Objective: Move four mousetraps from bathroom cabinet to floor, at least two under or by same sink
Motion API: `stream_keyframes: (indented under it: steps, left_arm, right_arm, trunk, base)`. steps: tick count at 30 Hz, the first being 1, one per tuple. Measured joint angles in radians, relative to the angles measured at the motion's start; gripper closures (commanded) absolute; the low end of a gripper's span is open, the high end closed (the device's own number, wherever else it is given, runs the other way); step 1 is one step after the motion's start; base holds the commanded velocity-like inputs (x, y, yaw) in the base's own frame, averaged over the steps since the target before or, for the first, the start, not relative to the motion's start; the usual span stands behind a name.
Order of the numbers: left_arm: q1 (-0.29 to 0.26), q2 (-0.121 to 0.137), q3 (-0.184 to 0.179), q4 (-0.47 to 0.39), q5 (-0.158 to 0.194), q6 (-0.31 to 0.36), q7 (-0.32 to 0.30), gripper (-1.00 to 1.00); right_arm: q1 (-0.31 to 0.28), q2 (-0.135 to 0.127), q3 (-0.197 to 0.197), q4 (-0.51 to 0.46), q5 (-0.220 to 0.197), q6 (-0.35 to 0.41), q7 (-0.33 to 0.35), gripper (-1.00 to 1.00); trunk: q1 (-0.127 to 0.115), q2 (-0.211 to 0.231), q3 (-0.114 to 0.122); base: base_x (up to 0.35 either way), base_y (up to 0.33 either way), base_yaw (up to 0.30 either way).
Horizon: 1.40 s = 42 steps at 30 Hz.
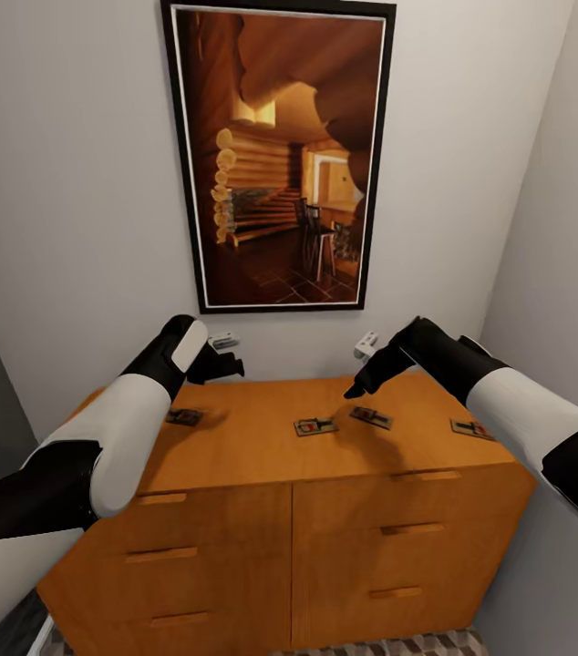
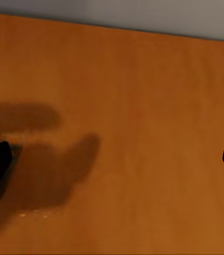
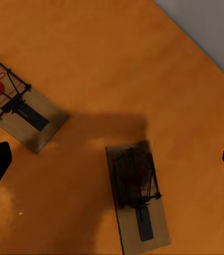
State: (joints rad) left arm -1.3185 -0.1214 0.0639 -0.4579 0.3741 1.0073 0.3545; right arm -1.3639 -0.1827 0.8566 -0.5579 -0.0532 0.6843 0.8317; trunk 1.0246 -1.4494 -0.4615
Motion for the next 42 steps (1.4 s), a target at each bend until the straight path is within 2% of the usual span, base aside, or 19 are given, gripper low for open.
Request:
stream_keyframes:
  steps: [7, 25, 33, 42]
  left_arm:
    - [0.000, 0.000, -0.002, 0.008, 0.000, -0.001, 0.000, -1.00]
    - [0.000, -0.003, -0.004, 0.008, -0.001, 0.001, 0.000, -1.00]
    - [0.000, -0.003, -0.004, 0.008, 0.000, 0.001, -0.001, -1.00]
    - [0.000, -0.003, -0.004, 0.008, 0.001, 0.002, -0.001, -1.00]
  right_arm:
    - [0.000, -0.007, 0.000, 0.011, 0.000, -0.024, 0.025, -1.00]
    - [0.004, -0.031, -0.001, 0.014, -0.004, -0.041, 0.033, -1.00]
    - [0.056, -0.034, -0.002, 0.017, -0.007, -0.052, 0.033, -1.00]
    - [0.077, -0.033, -0.002, 0.021, -0.010, -0.054, 0.033, -1.00]
  trunk:
    - [0.000, 0.000, 0.000]
    - [0.000, 0.000, 0.000]
    - [0.000, 0.000, 0.000]
    - [0.000, 0.000, 0.000]
  base:
    - [0.073, -0.009, 0.000]
    - [0.006, -0.001, 0.000]
    - [0.000, 0.000, 0.000]
    - [0.000, 0.000, 0.000]
